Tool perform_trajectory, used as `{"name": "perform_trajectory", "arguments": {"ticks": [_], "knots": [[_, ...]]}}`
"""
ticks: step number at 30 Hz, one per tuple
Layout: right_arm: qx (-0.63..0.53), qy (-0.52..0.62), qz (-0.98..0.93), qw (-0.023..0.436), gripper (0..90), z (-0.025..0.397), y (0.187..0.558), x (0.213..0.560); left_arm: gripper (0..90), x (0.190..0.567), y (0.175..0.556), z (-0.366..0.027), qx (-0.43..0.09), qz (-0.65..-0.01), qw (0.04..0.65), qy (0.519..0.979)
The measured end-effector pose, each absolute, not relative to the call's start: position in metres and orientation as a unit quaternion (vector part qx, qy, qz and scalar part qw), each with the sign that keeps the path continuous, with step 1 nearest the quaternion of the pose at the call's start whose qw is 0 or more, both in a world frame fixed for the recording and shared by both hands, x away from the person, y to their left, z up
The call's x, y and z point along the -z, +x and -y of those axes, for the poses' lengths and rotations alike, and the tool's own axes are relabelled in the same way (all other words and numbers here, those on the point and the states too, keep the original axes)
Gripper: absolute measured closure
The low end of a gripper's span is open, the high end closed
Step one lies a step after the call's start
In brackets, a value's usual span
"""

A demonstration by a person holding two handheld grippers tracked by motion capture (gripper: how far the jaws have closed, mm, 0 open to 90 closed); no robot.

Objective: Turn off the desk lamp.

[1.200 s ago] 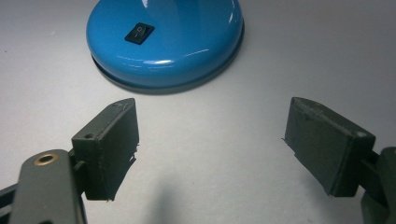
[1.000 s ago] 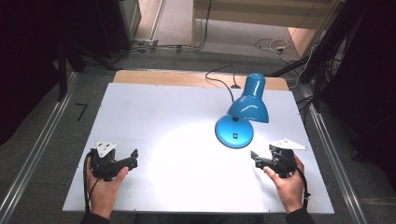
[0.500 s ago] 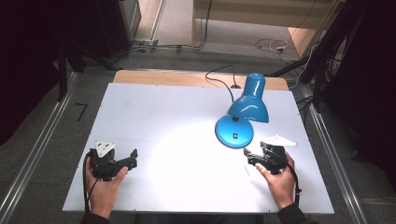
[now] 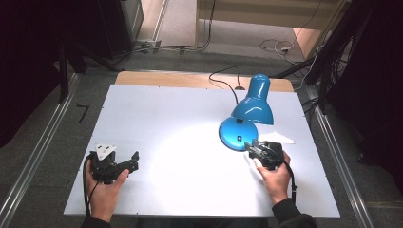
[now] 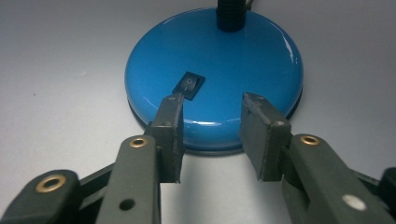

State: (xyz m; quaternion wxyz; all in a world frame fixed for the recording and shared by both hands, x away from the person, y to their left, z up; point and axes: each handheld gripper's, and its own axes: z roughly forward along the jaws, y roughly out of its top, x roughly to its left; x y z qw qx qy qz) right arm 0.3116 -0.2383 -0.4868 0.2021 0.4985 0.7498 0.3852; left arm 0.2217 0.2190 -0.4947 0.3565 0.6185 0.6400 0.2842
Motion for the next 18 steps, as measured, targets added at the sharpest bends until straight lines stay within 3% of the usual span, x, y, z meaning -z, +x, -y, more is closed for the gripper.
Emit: {"name": "perform_trajectory", "arguments": {"ticks": [2, 4, 18], "knots": [[-0.389, 0.5, -0.749, 0.197, 66.9, 0.237, 0.313, 0.487, 6.8, 0.496, 0.222, -0.218, -0.285, -0.639, 0.355, 0.62], [-0.394, 0.498, -0.746, 0.201, 78.3, 0.231, 0.314, 0.487, 6.9, 0.496, 0.223, -0.217, -0.284, -0.638, 0.354, 0.622], [-0.398, 0.496, -0.743, 0.209, 81.5, 0.211, 0.329, 0.489, 6.8, 0.495, 0.222, -0.22, -0.279, -0.637, 0.358, 0.623]]}}
